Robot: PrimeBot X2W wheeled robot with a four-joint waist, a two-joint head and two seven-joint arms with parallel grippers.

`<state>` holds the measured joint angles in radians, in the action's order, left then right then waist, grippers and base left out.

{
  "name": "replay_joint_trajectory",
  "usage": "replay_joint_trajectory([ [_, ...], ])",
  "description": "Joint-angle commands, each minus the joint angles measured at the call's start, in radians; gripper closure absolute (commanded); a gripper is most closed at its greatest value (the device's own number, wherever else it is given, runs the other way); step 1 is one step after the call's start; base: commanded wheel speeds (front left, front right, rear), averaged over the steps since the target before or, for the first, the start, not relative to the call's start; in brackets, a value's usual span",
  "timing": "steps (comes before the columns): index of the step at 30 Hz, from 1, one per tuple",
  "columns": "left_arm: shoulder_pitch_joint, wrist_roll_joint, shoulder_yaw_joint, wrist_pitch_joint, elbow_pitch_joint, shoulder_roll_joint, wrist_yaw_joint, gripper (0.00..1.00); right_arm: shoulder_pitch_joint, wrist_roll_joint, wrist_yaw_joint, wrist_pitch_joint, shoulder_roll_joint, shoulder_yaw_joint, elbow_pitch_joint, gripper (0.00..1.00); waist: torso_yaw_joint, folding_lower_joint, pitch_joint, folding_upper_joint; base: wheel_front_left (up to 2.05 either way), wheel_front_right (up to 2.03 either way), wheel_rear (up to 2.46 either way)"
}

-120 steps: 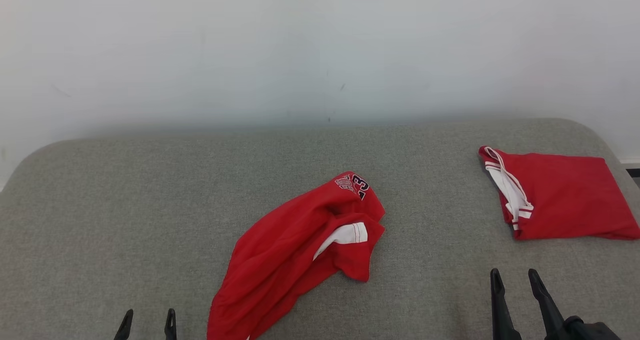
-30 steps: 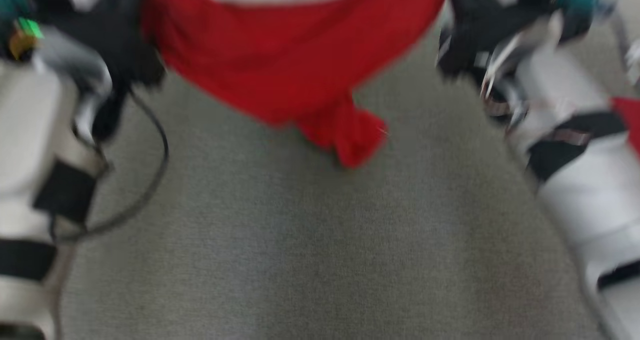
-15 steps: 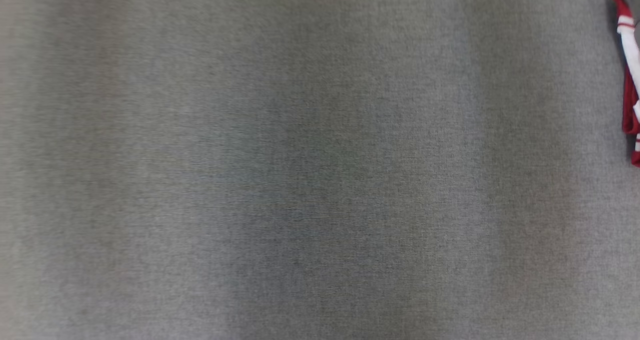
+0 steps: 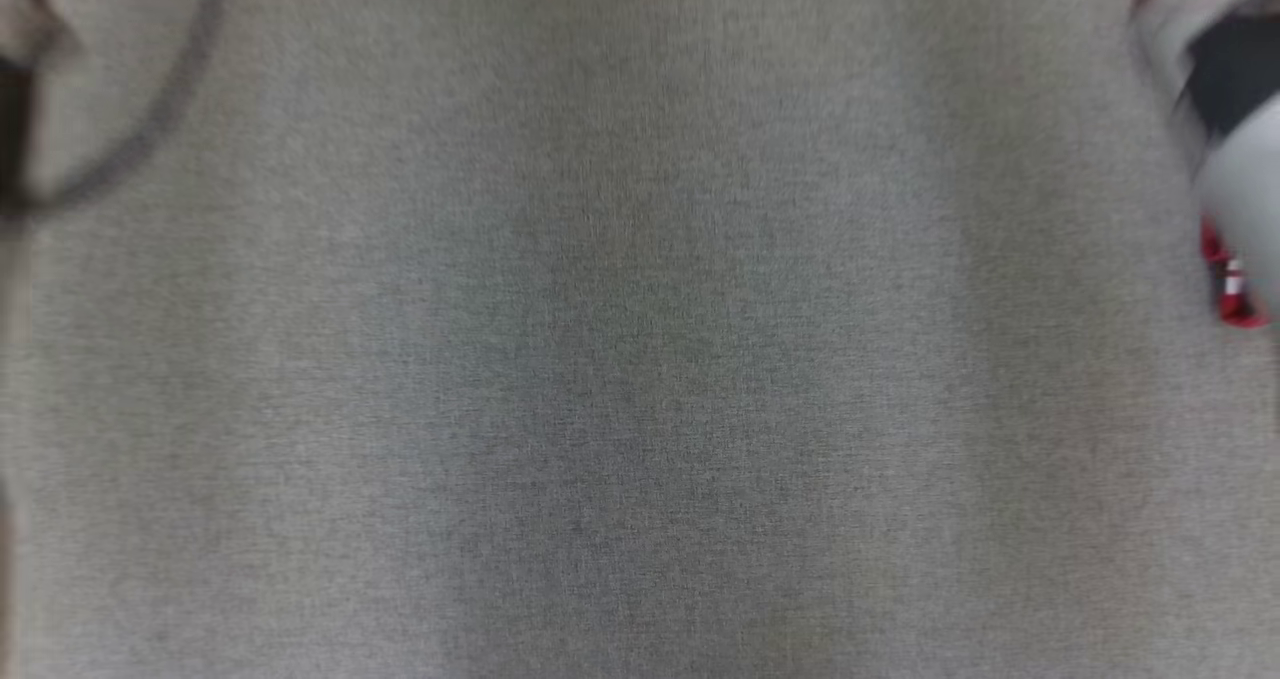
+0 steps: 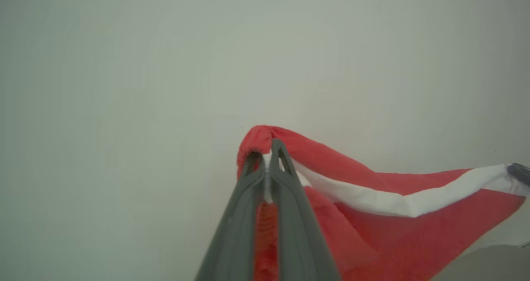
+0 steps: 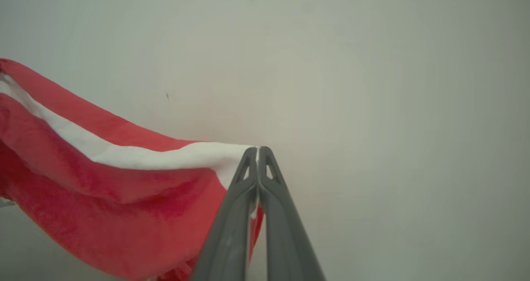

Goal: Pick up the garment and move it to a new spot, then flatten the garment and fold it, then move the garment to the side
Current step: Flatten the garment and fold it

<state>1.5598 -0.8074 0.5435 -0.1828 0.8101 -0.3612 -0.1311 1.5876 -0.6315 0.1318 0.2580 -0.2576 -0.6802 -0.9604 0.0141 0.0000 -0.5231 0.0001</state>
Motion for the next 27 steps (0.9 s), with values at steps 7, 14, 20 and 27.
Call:
replay_joint_trajectory([
  [7,-0.398,-0.112,-0.022,-0.054,-0.165,-0.041,0.009,1.00,-0.389,-0.100,-0.002,0.008,-0.093,-0.009,0.209,1.00,-0.007,0.0000,0.207,-0.0001,0.00,0.00,0.00],
  [14,-0.749,-0.172,-0.030,-0.067,-0.357,-0.064,0.058,1.00,-0.707,-0.155,-0.002,0.009,-0.165,0.010,0.361,1.00,-0.017,0.0000,0.306,-0.0001,0.00,0.00,0.00],
  [20,-1.096,-0.204,-0.038,-0.078,-0.518,-0.082,0.136,1.00,-1.005,-0.200,-0.002,0.007,-0.219,0.009,0.474,1.00,-0.016,0.0000,0.372,-0.0001,0.00,0.00,0.00],
  [27,-1.389,-0.157,-0.045,-0.083,-0.593,-0.082,0.193,1.00,-1.290,-0.243,-0.003,0.003,-0.260,0.034,0.568,1.00,-0.020,0.0000,0.427,-0.0001,0.00,0.00,0.00],
])
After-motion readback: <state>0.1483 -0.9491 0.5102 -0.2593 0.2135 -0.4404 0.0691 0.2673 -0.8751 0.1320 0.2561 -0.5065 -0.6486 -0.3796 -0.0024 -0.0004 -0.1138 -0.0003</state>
